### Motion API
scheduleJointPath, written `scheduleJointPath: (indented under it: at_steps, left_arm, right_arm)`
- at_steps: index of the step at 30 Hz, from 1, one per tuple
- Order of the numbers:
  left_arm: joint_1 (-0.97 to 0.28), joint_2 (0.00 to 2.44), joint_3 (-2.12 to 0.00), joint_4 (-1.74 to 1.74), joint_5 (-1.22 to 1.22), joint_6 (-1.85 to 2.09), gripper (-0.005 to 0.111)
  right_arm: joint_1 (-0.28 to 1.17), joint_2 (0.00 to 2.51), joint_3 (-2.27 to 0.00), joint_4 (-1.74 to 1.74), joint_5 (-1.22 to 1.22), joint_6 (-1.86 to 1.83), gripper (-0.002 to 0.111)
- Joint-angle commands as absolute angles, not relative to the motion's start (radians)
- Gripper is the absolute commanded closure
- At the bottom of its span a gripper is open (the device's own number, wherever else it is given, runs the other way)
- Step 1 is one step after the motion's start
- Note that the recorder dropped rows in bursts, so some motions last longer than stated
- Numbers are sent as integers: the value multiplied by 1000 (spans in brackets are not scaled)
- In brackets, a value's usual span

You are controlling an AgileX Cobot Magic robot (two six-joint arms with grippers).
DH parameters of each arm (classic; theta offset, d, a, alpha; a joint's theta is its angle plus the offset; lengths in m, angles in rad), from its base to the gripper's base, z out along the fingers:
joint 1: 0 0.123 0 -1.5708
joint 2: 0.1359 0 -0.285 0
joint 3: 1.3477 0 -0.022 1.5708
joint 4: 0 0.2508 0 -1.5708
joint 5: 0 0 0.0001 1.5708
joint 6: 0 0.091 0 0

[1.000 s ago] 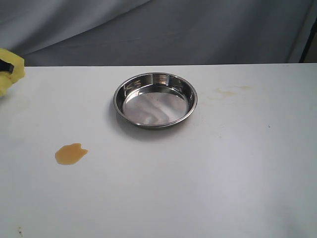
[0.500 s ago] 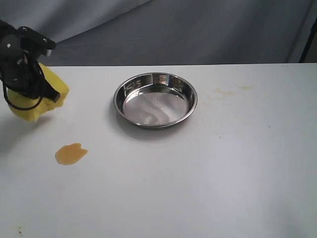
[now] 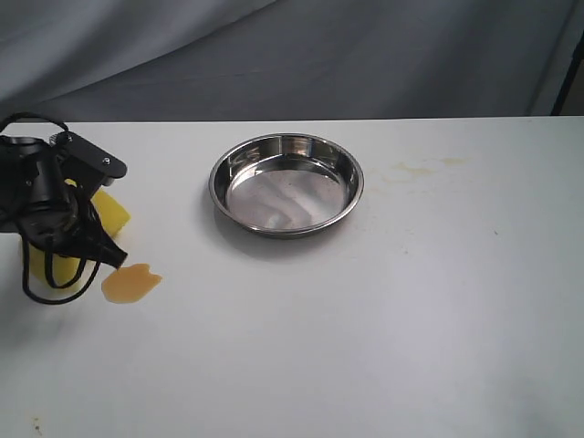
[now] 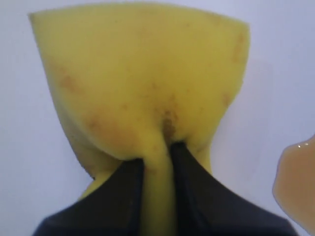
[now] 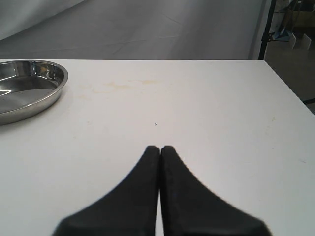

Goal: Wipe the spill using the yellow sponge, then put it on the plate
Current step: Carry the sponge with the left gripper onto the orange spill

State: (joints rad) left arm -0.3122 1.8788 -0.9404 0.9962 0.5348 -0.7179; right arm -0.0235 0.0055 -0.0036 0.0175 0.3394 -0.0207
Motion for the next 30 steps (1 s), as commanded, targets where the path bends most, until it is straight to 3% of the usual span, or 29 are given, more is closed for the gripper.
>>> scheduleJointPath:
  at_steps: [1, 30]
  left_arm:
    - [-319, 1874, -899, 977, 446, -731, 107]
    - [-319, 1874, -805, 816, 214, -728, 107]
  right_arm:
    - [-22, 0, 0, 18, 336, -22, 108]
    - [-22, 0, 0, 18, 336, -22, 108]
